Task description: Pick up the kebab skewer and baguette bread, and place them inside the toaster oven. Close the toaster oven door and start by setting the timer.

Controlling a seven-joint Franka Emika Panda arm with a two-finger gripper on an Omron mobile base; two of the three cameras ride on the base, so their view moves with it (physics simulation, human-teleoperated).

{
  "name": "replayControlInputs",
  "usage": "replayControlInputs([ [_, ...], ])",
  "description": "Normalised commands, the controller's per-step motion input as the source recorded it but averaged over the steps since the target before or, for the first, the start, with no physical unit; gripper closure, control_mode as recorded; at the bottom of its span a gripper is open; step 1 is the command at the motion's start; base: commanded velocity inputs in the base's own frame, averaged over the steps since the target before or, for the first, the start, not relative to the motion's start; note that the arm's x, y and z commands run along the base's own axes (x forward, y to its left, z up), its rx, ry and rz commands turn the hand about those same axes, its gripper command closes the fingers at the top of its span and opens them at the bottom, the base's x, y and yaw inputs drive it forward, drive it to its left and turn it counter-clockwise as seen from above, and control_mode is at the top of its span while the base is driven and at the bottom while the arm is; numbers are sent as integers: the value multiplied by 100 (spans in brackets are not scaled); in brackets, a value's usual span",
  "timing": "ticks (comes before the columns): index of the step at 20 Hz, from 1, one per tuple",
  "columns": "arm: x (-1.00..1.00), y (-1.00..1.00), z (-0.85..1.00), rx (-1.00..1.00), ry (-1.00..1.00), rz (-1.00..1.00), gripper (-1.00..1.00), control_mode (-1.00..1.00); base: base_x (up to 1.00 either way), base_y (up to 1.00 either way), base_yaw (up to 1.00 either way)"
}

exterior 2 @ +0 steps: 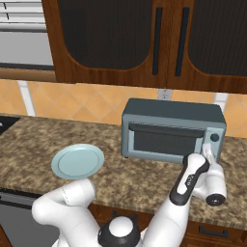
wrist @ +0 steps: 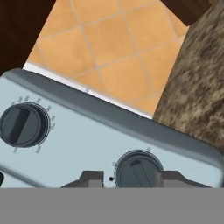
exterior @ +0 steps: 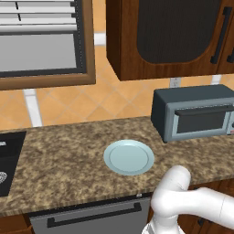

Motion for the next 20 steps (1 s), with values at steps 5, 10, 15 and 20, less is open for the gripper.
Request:
replayControlInputs([
  [5,34,38,1,19,0,0,100,-100,0,0,0],
  [10,43,38,10,20,0,0,100,-100,0,0,0],
  [15,47,35,12,7,0,0,100,-100,0,0,0],
  [20,50,16,8,0,0,0,100,-100,0,0,0],
])
